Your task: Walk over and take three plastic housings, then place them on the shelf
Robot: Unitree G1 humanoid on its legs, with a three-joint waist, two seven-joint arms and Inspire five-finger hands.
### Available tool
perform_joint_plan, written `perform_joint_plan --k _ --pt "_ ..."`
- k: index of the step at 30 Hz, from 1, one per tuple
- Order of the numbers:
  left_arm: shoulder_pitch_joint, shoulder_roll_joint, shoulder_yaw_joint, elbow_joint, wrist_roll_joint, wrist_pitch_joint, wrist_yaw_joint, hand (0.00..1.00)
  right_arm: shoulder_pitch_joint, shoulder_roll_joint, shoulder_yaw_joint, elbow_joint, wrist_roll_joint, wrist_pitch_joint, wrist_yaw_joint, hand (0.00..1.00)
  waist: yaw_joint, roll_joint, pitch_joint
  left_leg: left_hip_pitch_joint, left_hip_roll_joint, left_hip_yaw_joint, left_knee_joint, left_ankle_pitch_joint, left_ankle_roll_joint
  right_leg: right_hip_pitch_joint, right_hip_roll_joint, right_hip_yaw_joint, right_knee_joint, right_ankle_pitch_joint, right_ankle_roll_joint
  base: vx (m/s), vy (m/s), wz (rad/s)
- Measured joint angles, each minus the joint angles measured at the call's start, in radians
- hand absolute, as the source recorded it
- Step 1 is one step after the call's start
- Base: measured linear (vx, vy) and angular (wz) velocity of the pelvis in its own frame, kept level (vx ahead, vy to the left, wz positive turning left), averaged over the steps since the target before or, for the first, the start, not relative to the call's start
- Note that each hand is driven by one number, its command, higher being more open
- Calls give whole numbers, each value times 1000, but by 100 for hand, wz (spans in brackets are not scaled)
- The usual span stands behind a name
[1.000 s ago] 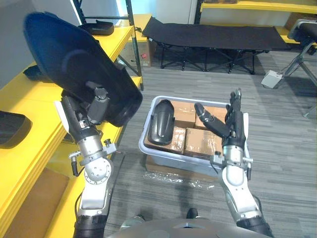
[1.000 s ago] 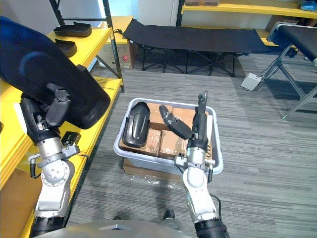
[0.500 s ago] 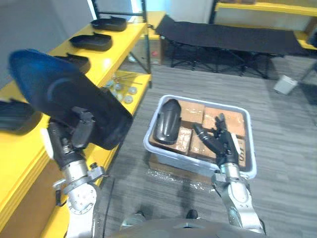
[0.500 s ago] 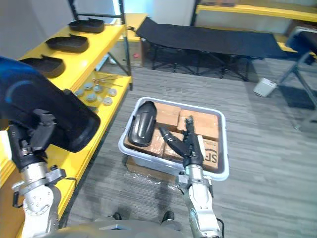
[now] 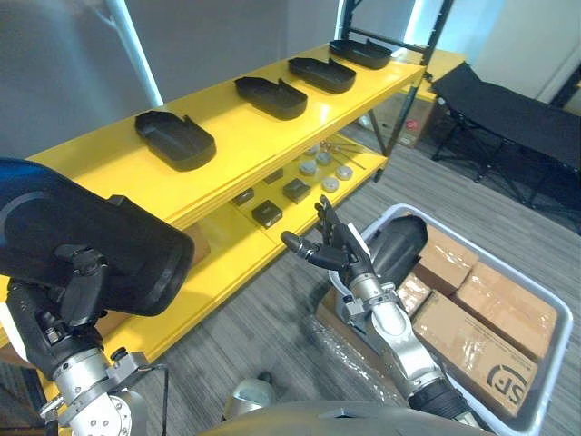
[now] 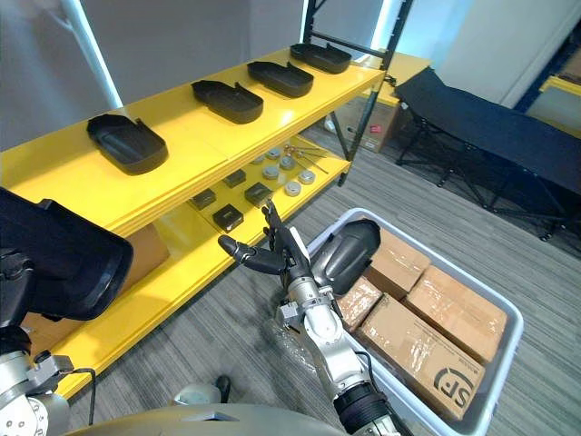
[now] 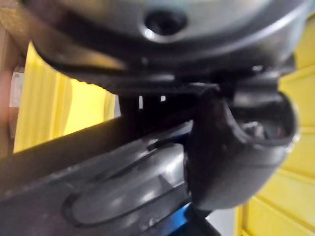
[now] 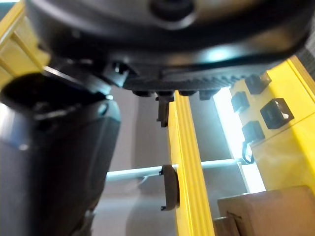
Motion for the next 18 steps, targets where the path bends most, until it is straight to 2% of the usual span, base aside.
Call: perform_joint_plan --k 1,3,6,9,10,12,13,14,16,18 --pt "-4 1 -2 0 -4 -5 -20 0 1 -1 -3 0 0 3 -2 100 -11 0 1 -14 5 21 10 -2 11 9 -2 -30 0 -1 4 -42 53 115" --pt "-27 8 -33 0 -28 -21 -95 0 11 -14 -25 0 -2 10 -28 100 -46 7 8 -34 31 130 27 24 22 41 -11 -115 2 -2 16 -17 93 124" --pt "-41 9 -64 -2 -41 -45 -150 0 6 -17 -47 2 -40 16 -40 100 -26 30 23 -31 11 120 0 50 23 24 -52 -127 67 -22 28 -3 145 37" --pt "-53 29 -72 -6 -41 -45 -196 0 4 -10 -44 6 -38 16 -27 100 -32 41 37 -19 -10 117 -22 51 42 14 -90 -125 131 -54 24 -19 140 9" --pt "-55 54 -84 -16 -46 -45 -233 0 6 -9 -44 5 -38 15 -23 100 -34 40 47 -13 -16 107 -29 52 46 7 -105 -103 168 -76 19 -20 84 27" --pt "-66 109 -99 -33 -52 -45 -306 0 15 -7 -51 5 -38 15 -18 100 -60 31 53 -19 -33 56 -30 58 54 -7 -120 -23 225 -122 -4 -10 53 68" --pt "-90 154 -119 -34 -73 -45 -360 0 33 -6 -68 4 -38 9 -19 100 -80 25 58 -22 -51 14 -31 69 58 -9 -123 49 252 -157 -16 4 18 110" --pt "-115 183 -130 -35 -84 -45 -422 0 44 -7 -87 4 -38 6 -17 100 -89 22 65 -21 -68 -18 -41 85 58 -14 -132 105 283 -188 -6 -3 6 110" --pt "-138 200 -139 -35 -115 -46 -489 0 46 -10 -114 4 -39 -2 -8 100 -89 26 78 -26 -80 -43 -45 108 51 -19 -139 134 311 -217 19 -31 -51 60" --pt "-131 200 -138 -37 -119 -48 -543 0 42 -28 -140 4 -38 -5 20 100 -79 57 97 -35 -72 -58 -42 125 40 -24 -130 134 323 -228 38 -65 -99 21"
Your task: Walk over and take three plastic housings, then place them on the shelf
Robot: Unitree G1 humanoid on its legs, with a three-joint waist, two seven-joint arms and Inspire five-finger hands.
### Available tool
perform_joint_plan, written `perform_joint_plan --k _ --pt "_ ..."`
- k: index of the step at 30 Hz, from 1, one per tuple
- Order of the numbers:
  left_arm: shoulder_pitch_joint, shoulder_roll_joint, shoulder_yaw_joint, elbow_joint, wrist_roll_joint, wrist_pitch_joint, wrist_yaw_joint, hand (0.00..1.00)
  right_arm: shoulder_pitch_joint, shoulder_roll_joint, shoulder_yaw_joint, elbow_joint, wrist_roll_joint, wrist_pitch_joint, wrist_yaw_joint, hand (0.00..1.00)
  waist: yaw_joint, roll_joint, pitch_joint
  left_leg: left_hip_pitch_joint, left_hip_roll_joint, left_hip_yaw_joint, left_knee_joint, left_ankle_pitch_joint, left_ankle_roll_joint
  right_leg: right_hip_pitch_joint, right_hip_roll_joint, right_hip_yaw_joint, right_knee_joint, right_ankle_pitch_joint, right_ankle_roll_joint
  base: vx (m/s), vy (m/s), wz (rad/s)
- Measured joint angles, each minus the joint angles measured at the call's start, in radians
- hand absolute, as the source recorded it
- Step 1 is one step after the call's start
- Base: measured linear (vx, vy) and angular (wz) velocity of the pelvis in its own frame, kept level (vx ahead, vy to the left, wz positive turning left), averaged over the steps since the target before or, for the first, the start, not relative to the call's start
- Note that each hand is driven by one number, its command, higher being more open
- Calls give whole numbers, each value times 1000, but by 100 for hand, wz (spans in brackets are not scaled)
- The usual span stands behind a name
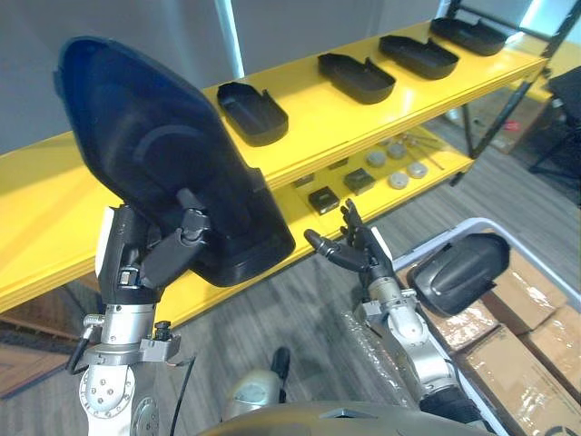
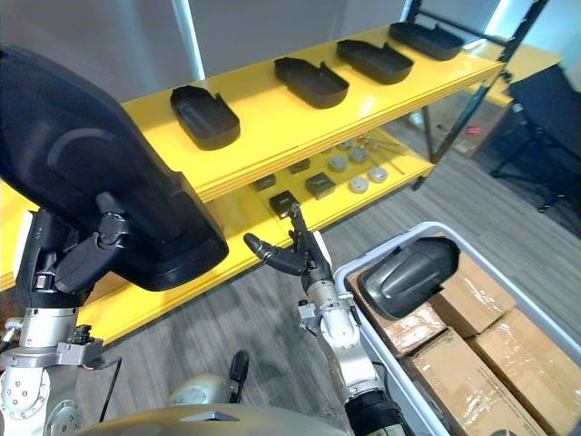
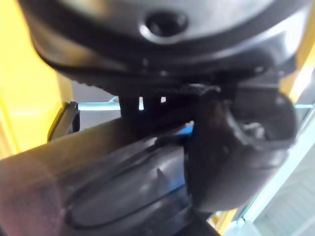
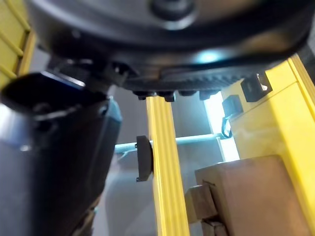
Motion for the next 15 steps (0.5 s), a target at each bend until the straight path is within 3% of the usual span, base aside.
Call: perform_joint_plan --k 4,7,12,15 --pt "18 0 -14 0 1 0 -13 0 -6 -46 -5 -3 -1 0 41 100 -6 39 22 -6 19 -10 17 13 -15 12 24 -18 17 -15 0 -95 -90 16" --pt "23 4 -39 0 10 0 -12 0 14 -50 -43 -48 -1 -17 50 100 -37 47 39 -12 48 93 25 12 10 27 22 -59 63 -48 -1 -119 -25 36" --pt "55 9 -38 0 13 0 17 0 26 -45 -80 -79 0 -102 55 100 -44 36 51 -16 51 155 53 8 5 40 -23 -91 127 -114 20 -69 -3 23" --pt "50 10 6 0 12 0 4 0 24 -5 -107 -97 2 -126 22 100 -20 4 44 -58 30 159 112 -18 28 40 -45 -118 127 -131 50 30 30 34"
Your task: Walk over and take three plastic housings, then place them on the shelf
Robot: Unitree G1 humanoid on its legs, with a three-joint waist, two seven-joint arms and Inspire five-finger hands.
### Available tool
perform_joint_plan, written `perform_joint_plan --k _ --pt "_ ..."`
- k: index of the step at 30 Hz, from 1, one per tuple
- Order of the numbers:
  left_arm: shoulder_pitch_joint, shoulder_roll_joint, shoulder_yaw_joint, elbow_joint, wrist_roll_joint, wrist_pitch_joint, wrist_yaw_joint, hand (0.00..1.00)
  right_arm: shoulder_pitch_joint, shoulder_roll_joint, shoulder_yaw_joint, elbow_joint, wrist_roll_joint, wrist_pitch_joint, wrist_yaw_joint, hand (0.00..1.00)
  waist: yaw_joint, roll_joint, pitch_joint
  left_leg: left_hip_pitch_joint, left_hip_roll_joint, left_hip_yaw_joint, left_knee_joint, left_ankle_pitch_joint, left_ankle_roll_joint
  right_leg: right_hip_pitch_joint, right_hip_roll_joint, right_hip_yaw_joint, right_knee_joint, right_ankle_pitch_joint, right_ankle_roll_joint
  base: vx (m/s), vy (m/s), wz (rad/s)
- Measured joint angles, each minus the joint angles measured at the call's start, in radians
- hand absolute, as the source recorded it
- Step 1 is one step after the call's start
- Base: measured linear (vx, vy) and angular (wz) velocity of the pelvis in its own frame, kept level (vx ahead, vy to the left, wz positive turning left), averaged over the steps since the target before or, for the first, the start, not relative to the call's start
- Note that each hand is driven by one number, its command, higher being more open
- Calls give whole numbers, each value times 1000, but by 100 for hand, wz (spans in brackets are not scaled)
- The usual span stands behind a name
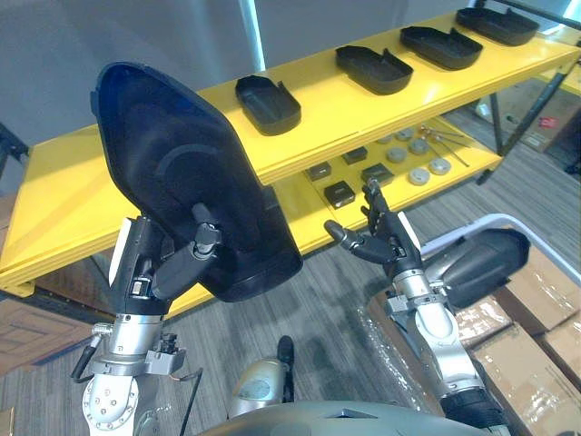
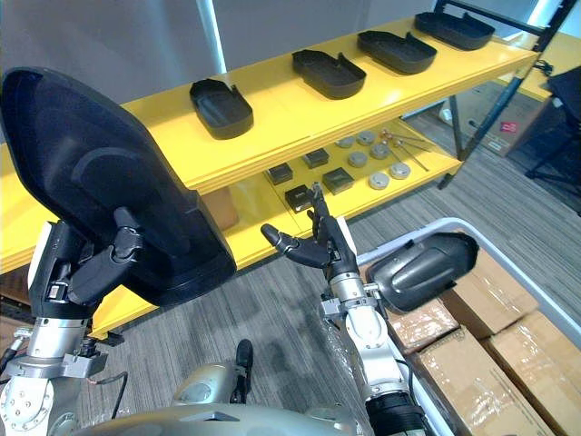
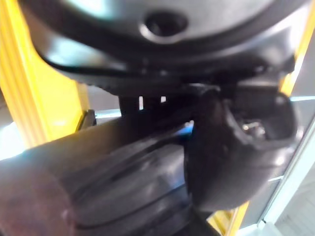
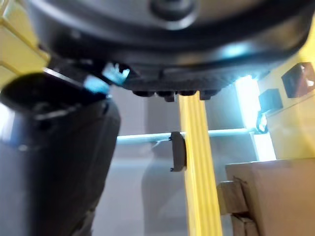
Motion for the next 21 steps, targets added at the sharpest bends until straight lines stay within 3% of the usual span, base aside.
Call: perform_joint_plan --k 2,3,4,5,6,7,8,10,11,13,15,16,19,20,21 --pt "-2 15 39 0 0 -1 -10 0 6 33 -8 -11 0 -5 -27 100 13 -25 -10 -24 -15 35 96 -87 18 35 -17 -22 1 -8 64 157 41 42" --pt "-17 28 53 8 1 -6 -10 0 11 48 -11 -19 0 -9 -46 100 16 -54 -17 -25 -39 33 123 -120 17 20 -70 21 121 6 52 267 83 70" --pt "-31 25 50 19 5 -2 0 0 8 43 -11 -17 -2 -10 -57 100 15 -67 -27 -17 -66 3 107 -122 29 -68 -136 114 298 66 28 279 86 71" --pt "-36 31 53 19 22 -1 17 0 -3 42 -14 -13 -2 -12 -61 100 13 -64 -21 14 -70 -9 74 -113 40 -126 -162 180 420 157 2 242 93 59" --pt "-44 44 59 19 41 0 39 0 -12 47 -18 -4 -5 -20 -62 100 12 -57 -18 45 -68 -33 45 -108 46 -167 -170 223 495 142 -18 224 38 38" --pt "-56 60 61 19 41 2 59 0 -21 45 -20 -6 -6 -25 -61 100 7 -52 -17 68 -67 -60 28 -110 47 -199 -157 252 523 92 -33 318 22 58" --pt "-85 77 71 21 39 2 74 0 -45 37 -28 -7 -23 -44 -60 100 -11 -41 -10 94 -63 -102 12 -115 42 -230 -119 287 478 54 -69 241 -3 66" --pt "-154 100 80 46 34 2 78 0 -80 21 -54 -23 -43 -69 -68 100 -28 -28 -4 120 -63 -156 -5 -118 38 -270 -57 358 357 35 -98 210 -47 93" --pt "-219 114 79 83 31 1 91 0 -123 7 -71 -46 -43 -89 -95 100 -43 -18 -2 136 -64 -210 -12 -126 36 -323 -6 455 263 37 -94 188 -112 107" --pt "-250 115 78 116 31 1 115 0 -154 -16 -77 -100 -43 -114 -127 100 -60 -13 -2 154 -62 -259 -10 -138 20 -341 42 530 127 62 -67 214 -222 110" --pt "-226 119 98 118 29 1 129 0 -170 -19 -83 -169 -41 -143 -134 100 -53 -49 -20 155 -83 -293 4 -163 -18 -326 50 533 -29 174 -107 237 -332 89" --pt "-211 99 99 127 27 4 128 0 -185 -36 -89 -191 -40 -172 -136 100 -48 -45 -27 150 -76 -306 30 -185 -48 -295 53 511 -62 250 -69 235 -299 66" --pt "-141 55 93 120 22 4 102 0 -270 -92 -99 -183 -33 -171 -139 100 -17 20 -61 145 24 -282 13 -187 -90 -217 135 419 -171 268 -97 226 -269 58" --pt "-138 51 91 119 22 4 94 0 -282 -94 -108 -178 -33 -168 -140 100 -16 25 -64 148 36 -269 -1 -181 -95 -201 144 400 -188 271 -101 207 -217 82" --pt "-137 35 83 110 23 3 75 0 -295 -94 -131 -168 -33 -164 -143 100 -24 27 -65 146 73 -147 -19 -158 -89 -160 150 339 -227 273 -104 142 -144 86"
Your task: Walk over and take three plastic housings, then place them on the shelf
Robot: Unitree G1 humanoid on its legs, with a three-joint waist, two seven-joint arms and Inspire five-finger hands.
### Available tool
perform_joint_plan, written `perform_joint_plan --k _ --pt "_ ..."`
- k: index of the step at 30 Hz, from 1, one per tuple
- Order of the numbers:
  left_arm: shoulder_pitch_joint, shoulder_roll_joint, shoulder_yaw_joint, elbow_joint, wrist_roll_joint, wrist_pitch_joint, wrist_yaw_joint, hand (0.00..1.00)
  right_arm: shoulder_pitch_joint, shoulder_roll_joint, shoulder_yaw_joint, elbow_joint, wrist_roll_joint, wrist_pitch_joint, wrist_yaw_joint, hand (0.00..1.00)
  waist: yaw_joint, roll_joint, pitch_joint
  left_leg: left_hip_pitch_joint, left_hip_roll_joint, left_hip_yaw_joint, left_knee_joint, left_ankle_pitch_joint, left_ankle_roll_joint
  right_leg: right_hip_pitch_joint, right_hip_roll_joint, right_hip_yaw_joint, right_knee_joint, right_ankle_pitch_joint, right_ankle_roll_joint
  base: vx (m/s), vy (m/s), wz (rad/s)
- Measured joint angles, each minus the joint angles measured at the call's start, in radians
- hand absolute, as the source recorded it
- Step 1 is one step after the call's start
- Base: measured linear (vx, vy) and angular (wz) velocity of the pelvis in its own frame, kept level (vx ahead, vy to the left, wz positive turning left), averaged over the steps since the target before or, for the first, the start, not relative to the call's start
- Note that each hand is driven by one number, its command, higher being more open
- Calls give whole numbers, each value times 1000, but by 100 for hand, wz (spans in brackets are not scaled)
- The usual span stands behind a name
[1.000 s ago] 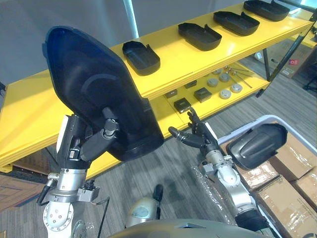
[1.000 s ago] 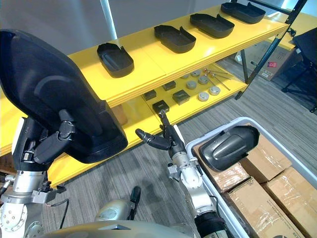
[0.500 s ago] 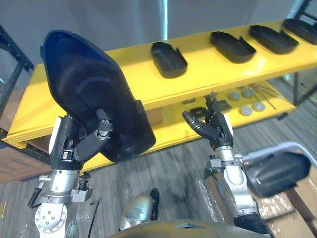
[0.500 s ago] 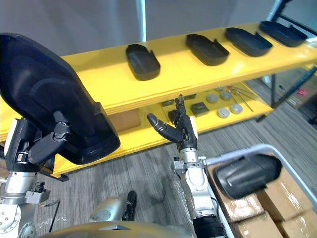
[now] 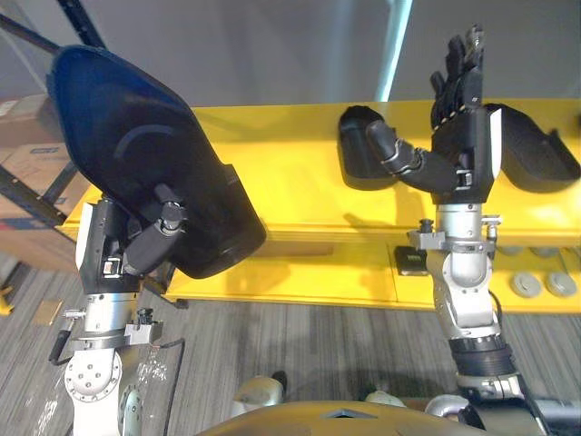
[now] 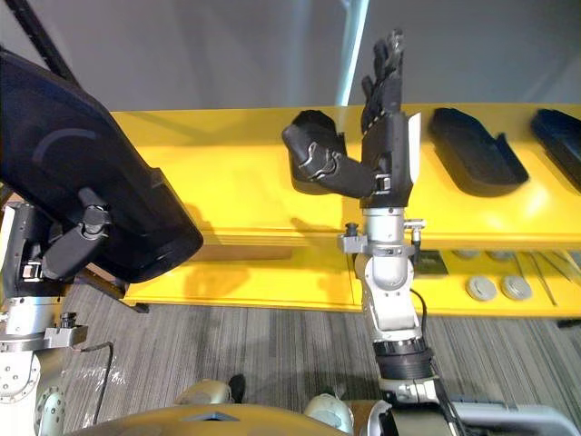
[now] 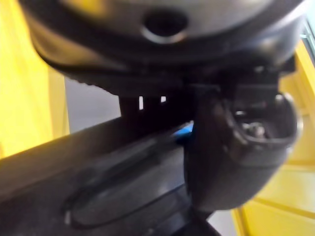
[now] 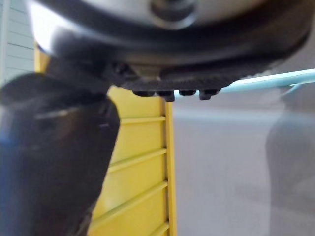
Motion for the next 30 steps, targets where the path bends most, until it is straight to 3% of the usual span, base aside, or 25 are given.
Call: perform_joint_plan --k 2,3,10,16,17,18,20,21,22,24,26,30 --pt "-2 -5 -33 -10 0 -1 -19 0 14 4 -33 2 0 14 -15 100 -21 1 -1 2 45 168 -12 27 0 39 -4 -63 -25 0 0 135 -92 100" --pt "-3 -5 -56 -19 1 -1 -23 0 28 4 -52 2 0 19 -16 100 -18 1 -1 2 45 192 -21 36 1 41 -9 -78 -26 1 1 132 4 71" --pt "5 -5 -121 -30 11 26 -20 0 136 63 -59 2 26 33 37 100 -20 -12 -3 32 -25 167 -74 56 21 88 -53 -105 -73 18 30 64 62 20" --pt "17 -14 -134 -29 14 26 5 0 135 62 -65 5 34 31 73 100 -29 -32 15 -63 -29 161 118 32 17 86 -88 -74 -66 9 39 -77 47 -4" --pt "18 -15 -149 -28 17 26 6 0 136 62 -61 5 34 31 74 100 -41 -42 25 -87 -22 162 178 3 58 79 -106 -73 -46 4 43 -165 89 -17" --pt "19 -15 -156 -27 22 26 6 0 136 62 -56 5 35 31 72 100 -43 -38 23 -92 -8 163 204 -7 72 70 -112 -62 -33 1 45 -151 112 -38" --pt "18 -15 -175 -26 43 26 6 0 136 58 -48 5 36 31 69 100 -50 -18 11 -77 27 163 214 -20 48 38 -129 -18 -2 -9 67 -85 215 -54" --pt "14 -11 -188 -26 58 27 -10 0 138 49 -42 3 37 29 61 100 -77 8 -6 -35 32 172 148 -64 -12 33 -153 8 3 9 100 -47 312 -39" --pt "10 -7 -188 -24 58 28 -17 0 140 51 -45 3 37 27 58 100 -80 5 -4 -29 24 178 136 -74 -17 32 -162 10 3 12 105 -13 418 -35" --pt "-7 24 -182 -25 50 46 -43 0 171 69 -50 -3 36 23 39 100 -91 -18 -9 -16 -39 211 107 -76 6 29 -215 30 -11 27 119 10 271 -13" --pt "-23 77 -147 -24 48 80 -69 0 206 94 -40 -4 36 23 33 100 -93 -46 -4 -13 -80 235 97 -75 38 21 -254 33 -22 55 100 27 226 -11" --pt "-22 114 -53 -20 38 114 -79 0 229 114 11 -5 29 24 67 100 -95 -53 -1 2 -83 261 74 -69 50 26 -237 17 -37 102 99 52 68 -18"
